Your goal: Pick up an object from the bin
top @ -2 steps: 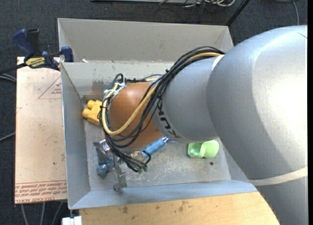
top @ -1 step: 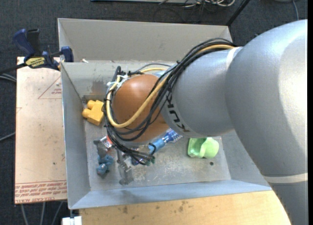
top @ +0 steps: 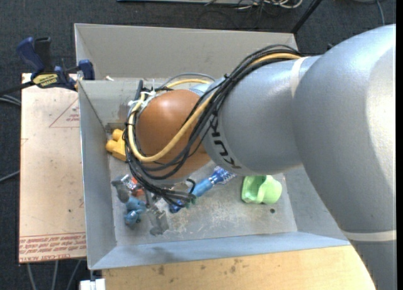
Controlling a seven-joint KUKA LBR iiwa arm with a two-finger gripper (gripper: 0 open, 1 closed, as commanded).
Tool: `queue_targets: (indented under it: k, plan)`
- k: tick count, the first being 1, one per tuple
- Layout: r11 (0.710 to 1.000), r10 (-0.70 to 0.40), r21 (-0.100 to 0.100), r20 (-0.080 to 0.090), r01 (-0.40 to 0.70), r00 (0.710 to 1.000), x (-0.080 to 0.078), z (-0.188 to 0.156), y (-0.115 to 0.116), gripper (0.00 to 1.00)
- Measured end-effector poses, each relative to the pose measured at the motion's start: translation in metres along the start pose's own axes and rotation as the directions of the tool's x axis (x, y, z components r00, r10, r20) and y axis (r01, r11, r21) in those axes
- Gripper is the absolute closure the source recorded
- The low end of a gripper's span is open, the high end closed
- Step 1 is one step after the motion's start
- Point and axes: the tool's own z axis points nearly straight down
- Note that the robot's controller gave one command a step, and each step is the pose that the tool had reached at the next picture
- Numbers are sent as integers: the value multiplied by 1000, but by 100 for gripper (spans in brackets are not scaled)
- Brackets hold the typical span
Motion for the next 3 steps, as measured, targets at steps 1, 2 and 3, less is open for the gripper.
queue_targets:
  k: [1,2,3]
  plan:
    - [959,-284,3,-10,284,959,-16,47,2,0]
    - [960,-279,2,-10,280,960,-16,47,1,0]
    - [960,-280,-1,-29,280,960,-12,49,0,100]
